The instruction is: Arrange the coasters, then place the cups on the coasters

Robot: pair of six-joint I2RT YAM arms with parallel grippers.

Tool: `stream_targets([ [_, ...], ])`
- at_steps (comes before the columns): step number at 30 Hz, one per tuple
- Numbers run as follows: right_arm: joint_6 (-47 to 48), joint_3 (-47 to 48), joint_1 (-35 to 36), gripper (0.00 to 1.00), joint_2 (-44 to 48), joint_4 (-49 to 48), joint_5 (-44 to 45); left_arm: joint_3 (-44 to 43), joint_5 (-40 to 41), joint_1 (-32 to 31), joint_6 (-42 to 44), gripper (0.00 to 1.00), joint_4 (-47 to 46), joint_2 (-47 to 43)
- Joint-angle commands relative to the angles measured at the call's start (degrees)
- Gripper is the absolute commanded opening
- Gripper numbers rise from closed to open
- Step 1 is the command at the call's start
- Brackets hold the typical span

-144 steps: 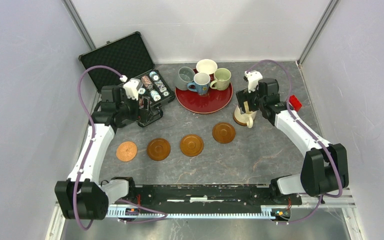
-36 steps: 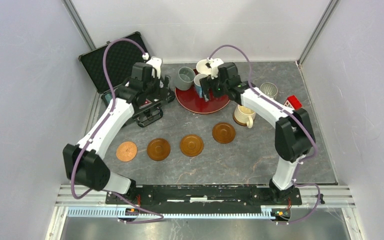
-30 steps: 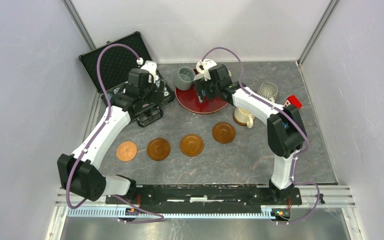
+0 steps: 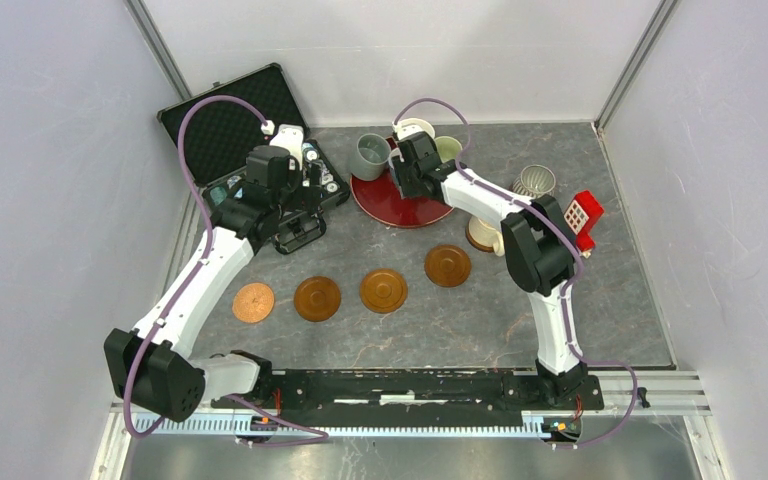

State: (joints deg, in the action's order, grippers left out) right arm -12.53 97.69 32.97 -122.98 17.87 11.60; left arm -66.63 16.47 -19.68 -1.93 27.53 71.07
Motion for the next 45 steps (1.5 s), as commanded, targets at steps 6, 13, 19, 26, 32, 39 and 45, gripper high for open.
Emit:
stream_targets([
  [6, 0.48, -0.96, -0.54, 0.19, 3.12, -1.66, -1.17, 0.14, -0.34, 0.01, -2.46, 1.00, -1.68, -1.42],
  [13, 0.31, -9.15, -0.44, 0.00, 12.92, -2.98, -4.55, 1.04, -1.38, 0.00, -2.68, 1.00, -1.30, -2.45],
  [19, 0.87, -19.00, -0.47, 0.00, 26.02, -4.32, -5.82, 3.22, -0.90, 0.02, -1.81, 1.00, -2.71, -4.12],
  [26, 3.64, -35.94, -0.45, 0.00, 43.44, -6.85, -8.10, 3.24, -0.36, 0.15, -0.41, 1.00, -0.47, -4.64],
  [32, 4.19, -47.65, -0.44, 0.00, 55.61, -7.63, -9.49, 3.11, 1.00, 0.22, 0.22, 1.00, 1.64, -4.42],
  [39, 2.14, -57.45, -0.19, 0.00, 64.18, -8.80, -8.48, 3.74, 0.86, 0.30, -0.31, 1.00, 2.18, -3.45],
  [45, 1.10, -61.41, -0.02, 0.00, 66.30, -9.81, -8.76, 3.87, 0.76, 0.26, -0.70, 1.00, 2.18, -2.87],
])
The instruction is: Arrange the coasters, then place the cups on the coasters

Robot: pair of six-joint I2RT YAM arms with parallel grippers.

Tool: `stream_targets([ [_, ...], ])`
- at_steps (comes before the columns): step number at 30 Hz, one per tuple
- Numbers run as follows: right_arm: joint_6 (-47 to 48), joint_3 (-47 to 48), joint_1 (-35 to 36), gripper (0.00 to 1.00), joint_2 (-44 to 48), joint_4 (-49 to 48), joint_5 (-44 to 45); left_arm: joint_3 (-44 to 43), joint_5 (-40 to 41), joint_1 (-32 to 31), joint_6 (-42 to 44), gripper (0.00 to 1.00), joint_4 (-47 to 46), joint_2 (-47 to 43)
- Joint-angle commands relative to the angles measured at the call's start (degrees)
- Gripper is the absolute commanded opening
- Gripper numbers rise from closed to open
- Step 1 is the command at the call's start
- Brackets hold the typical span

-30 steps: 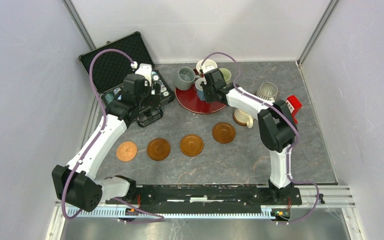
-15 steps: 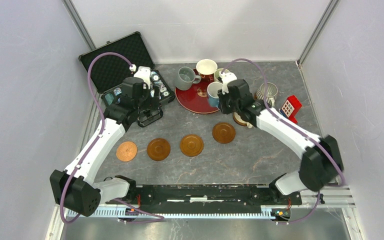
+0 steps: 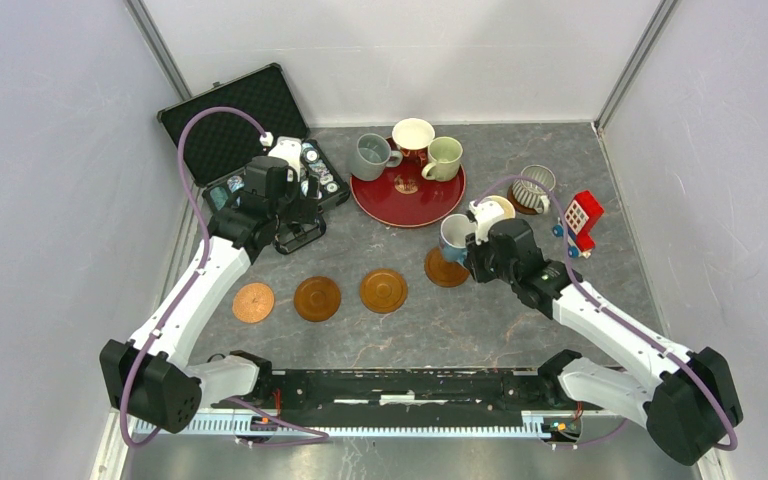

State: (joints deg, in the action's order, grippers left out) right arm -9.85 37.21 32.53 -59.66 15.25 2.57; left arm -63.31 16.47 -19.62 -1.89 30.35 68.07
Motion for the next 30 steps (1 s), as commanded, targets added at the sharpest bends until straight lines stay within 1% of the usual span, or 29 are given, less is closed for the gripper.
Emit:
stream_targets([
  [1, -2.14, -0.91, 0.49, 0.00, 2.96, -7.20, 0.04, 0.60, 0.87, 0.15, -0.75, 1.00, -0.56, 0.13],
  [10, -5.93, -1.54, 0.99, 0.00, 1.70, -6.62, -0.70, 0.82, 0.90, 0.17, -1.10, 1.00, -0.55, 0.10],
  [20, -4.82, -2.76, 2.58, 0.00, 0.65, -5.84, 1.38, 0.03, 0.77, 0.15, -1.45, 1.00, -0.47, 1.32],
  [29, -5.23, -3.48, 2.97, 0.00, -0.47, -6.43, 1.37, 0.02, 0.68, 0.18, -1.34, 1.00, -0.44, 1.21],
  [30, -5.22, -3.72, 2.97, 0.01, -0.55, -6.62, 1.39, -0.06, 0.70, 0.14, -1.36, 1.00, -0.45, 1.17],
])
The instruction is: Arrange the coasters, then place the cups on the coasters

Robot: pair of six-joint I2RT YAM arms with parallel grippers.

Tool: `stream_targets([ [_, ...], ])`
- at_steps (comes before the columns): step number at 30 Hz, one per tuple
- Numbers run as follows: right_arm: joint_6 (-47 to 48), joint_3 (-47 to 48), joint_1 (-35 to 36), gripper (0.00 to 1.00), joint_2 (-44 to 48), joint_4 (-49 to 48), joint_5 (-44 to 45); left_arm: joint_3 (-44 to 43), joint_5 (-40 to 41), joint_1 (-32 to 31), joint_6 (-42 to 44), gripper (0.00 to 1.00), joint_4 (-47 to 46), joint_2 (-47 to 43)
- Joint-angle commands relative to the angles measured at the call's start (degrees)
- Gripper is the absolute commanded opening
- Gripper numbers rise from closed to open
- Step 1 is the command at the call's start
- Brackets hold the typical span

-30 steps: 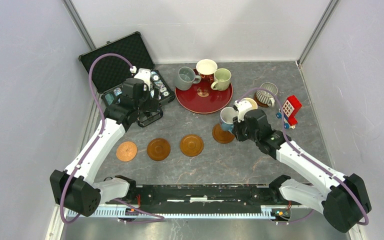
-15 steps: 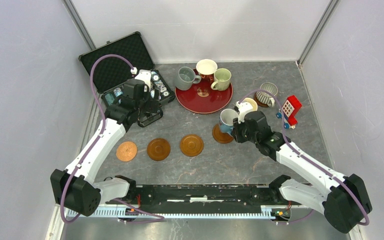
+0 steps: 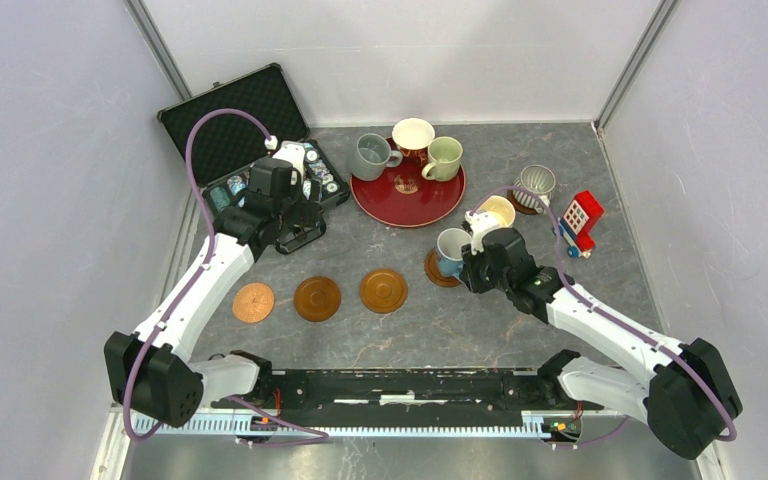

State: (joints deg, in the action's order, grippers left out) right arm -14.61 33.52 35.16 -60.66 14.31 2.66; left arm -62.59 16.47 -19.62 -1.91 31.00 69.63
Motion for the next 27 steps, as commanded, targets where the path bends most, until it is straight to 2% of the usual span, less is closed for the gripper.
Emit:
stream_targets([
  [1, -0.52, -0.19, 0.39, 0.03, 0.35, -5.76, 1.07, -0.78, 0.68, 0.19, -1.34, 1.00, -1.12, -0.33],
  [3, -0.70, -0.37, 0.31, 0.06, 0.24, -5.80, 0.71, -0.80, 0.75, 0.19, -1.34, 1.00, -1.06, -0.23],
  [5, -0.67, -0.60, 0.32, 0.13, 0.27, -5.95, 0.54, -0.80, 0.83, 0.19, -1.25, 1.00, -1.06, -0.19],
  [7, -0.67, -1.03, 0.35, 0.27, 0.51, -6.04, 0.38, -0.78, 0.85, 0.19, -1.16, 1.00, -1.08, -0.14],
  [10, -0.51, -1.52, 0.34, 0.42, 0.69, -6.25, -0.50, -0.87, 0.90, 0.20, -1.16, 1.00, -1.03, 0.02],
  [14, 0.70, -0.43, 0.41, 0.54, 0.96, -4.54, -1.99, -0.78, 0.90, 0.20, -1.16, 1.00, -1.03, 0.07],
  [17, 2.10, 0.55, 0.44, 0.75, 1.44, -2.56, -3.23, -0.78, 0.77, 0.14, -1.08, 1.00, -1.03, 0.07],
  [20, 4.67, 1.60, 0.39, 0.86, 2.43, -0.22, -5.02, -0.87, 0.61, 0.13, -1.08, 1.00, -1.03, 0.24],
  [23, 6.40, 2.54, 0.36, 0.93, 3.61, 1.72, -4.03, -0.87, 0.46, 0.16, -1.16, 1.00, -1.03, 0.35],
  [27, 7.18, 2.17, 0.35, 0.92, 5.11, 2.44, -3.02, -1.04, 0.23, 0.22, -1.25, 1.00, -0.91, 0.43],
])
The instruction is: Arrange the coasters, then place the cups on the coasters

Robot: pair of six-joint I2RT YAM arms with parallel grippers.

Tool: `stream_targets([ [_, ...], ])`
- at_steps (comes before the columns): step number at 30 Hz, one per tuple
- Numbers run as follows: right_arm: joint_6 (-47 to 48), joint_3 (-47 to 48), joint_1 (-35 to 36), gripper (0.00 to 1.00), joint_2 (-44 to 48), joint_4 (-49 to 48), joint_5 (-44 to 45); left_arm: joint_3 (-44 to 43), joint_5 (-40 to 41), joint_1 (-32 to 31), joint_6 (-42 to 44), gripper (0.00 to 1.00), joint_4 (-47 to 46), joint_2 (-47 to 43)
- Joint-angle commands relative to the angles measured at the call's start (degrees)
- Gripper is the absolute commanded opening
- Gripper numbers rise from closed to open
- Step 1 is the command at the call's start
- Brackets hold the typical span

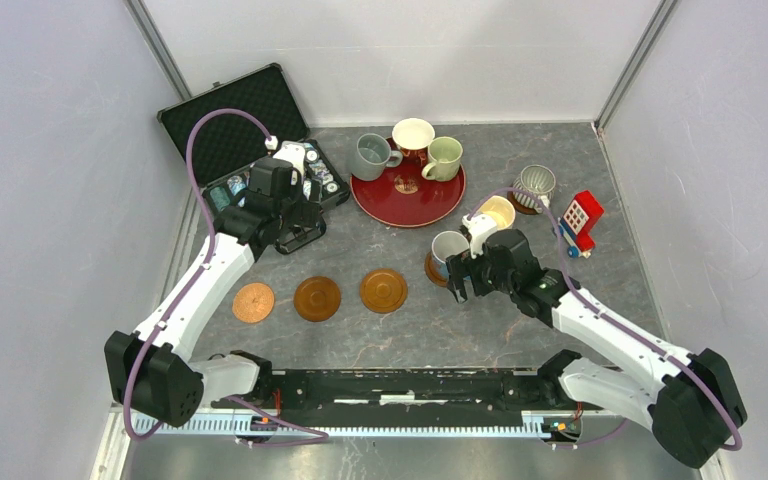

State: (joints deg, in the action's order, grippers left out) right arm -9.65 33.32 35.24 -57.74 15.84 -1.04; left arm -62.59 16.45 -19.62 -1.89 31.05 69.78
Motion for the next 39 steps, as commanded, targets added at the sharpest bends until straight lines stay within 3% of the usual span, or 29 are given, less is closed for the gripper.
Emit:
stream_targets([
  [1, 2.57, 2.44, 0.24, 0.91, 2.28, 1.15, 0.69, -1.13, 0.25, 0.11, -1.35, 1.00, -0.91, 0.32],
  [8, 5.01, 6.69, 0.20, 0.78, -0.94, 2.96, 1.28, -1.37, 0.19, 0.16, -1.27, 1.00, -0.69, -0.11],
  [21, 9.13, 13.63, 0.22, 0.66, -11.71, 10.81, 1.24, -1.75, -0.08, 0.12, -1.27, 1.00, -0.55, 0.45],
  [33, 10.50, 13.33, 0.26, 0.29, -15.54, 9.80, 1.21, -1.35, -0.85, 0.16, -1.89, 1.00, -0.55, 0.29],
  [39, 9.74, 13.31, 0.26, 0.04, -14.76, 9.18, 1.42, -1.13, -0.27, 0.19, -1.63, 1.00, -0.55, 0.30],
])
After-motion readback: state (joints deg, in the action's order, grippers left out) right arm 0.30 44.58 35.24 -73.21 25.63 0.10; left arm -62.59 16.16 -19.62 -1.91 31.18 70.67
